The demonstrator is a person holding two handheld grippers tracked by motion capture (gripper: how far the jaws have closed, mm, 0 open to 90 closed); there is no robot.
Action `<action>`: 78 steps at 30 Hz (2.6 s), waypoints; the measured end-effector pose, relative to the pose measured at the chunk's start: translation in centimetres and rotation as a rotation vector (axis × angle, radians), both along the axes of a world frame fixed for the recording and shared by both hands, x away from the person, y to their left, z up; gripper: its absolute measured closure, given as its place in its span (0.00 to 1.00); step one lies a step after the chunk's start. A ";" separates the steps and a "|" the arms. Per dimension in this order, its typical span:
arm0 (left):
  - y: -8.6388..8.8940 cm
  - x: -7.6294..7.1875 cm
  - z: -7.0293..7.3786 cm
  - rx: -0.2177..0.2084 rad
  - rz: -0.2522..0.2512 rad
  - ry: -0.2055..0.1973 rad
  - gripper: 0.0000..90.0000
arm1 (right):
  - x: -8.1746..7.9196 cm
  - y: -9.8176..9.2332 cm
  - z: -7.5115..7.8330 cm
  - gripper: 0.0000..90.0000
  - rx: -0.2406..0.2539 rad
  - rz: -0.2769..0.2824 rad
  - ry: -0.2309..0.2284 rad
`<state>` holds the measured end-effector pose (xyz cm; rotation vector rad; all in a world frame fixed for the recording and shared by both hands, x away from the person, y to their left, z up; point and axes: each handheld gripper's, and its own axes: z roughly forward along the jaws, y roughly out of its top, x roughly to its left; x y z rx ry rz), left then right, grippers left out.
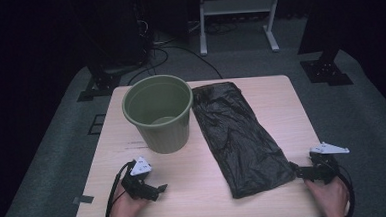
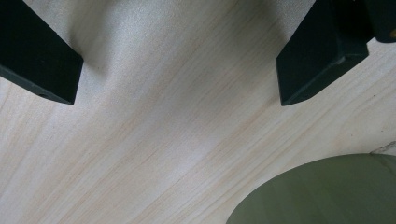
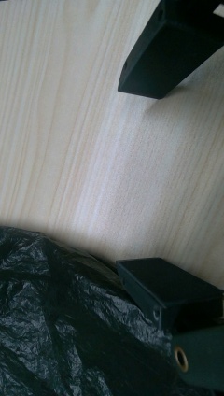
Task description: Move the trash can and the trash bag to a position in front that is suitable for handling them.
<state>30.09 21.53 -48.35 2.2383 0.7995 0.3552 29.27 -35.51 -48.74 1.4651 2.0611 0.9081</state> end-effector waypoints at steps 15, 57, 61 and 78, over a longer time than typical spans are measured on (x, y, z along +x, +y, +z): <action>0.0 0.0 0.0 0.001 0.000 0.000 0.00 | -0.3 1.3 2.7 0.14 0.095 0.070 -0.061; -0.1 -0.1 0.0 -0.001 -0.006 0.000 0.00 | 3.7 11.3 1.3 0.76 -0.023 0.316 0.043; -0.1 -0.1 0.0 0.000 -0.007 0.000 0.00 | 3.6 11.3 1.3 0.97 -0.017 0.334 0.044; -0.2 -0.2 0.0 0.000 -0.009 0.000 0.00 | 2.4 9.3 2.0 1.00 -0.017 0.316 0.062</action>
